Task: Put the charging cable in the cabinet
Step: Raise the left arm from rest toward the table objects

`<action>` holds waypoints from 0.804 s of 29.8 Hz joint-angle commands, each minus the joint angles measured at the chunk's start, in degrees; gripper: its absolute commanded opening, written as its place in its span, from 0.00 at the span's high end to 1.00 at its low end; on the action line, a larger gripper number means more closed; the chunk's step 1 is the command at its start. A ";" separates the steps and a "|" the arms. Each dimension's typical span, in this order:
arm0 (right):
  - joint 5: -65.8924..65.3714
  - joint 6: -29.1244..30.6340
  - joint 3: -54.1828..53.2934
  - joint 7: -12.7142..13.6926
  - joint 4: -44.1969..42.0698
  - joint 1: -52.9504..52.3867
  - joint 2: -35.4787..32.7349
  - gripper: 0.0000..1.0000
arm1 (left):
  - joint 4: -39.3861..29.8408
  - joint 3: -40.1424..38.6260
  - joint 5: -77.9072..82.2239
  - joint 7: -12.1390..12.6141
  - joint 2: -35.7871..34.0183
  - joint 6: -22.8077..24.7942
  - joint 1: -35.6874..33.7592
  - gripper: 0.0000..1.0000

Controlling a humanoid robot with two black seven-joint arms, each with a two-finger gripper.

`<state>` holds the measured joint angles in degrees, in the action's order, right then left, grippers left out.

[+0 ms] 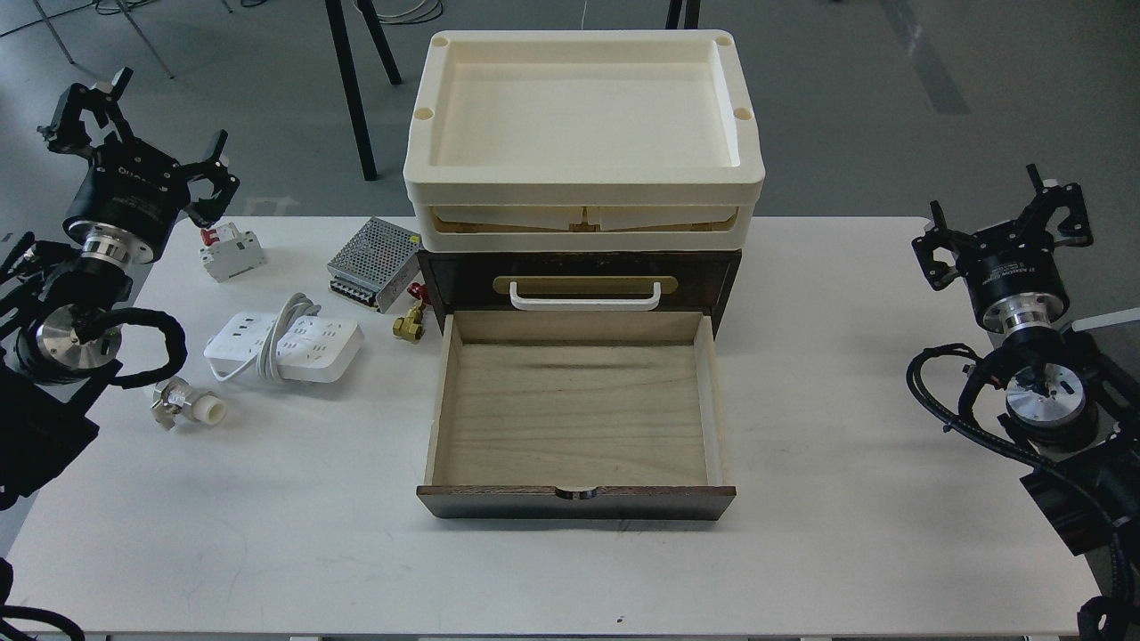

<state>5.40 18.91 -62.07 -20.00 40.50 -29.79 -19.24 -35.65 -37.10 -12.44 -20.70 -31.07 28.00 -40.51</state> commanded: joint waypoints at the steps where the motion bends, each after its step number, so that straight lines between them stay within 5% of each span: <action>1: -0.04 0.25 0.02 -0.30 0.02 0.08 0.08 0.00 | 0.14 -0.08 -0.04 0.13 0.05 0.00 -0.01 0.01; 16: -0.31 -0.19 0.90 -0.39 0.20 0.34 0.08 0.00 | -0.38 0.54 1.18 0.22 -4.15 0.00 -2.37 0.01; 24: -0.39 -0.02 1.60 -0.30 0.81 0.96 -0.10 0.00 | -4.32 1.94 31.28 0.05 -14.27 0.00 -8.62 0.01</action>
<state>5.03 18.64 -60.42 -20.32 41.41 -28.82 -19.31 -37.00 -35.32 5.60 -20.44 -42.94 28.00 -47.56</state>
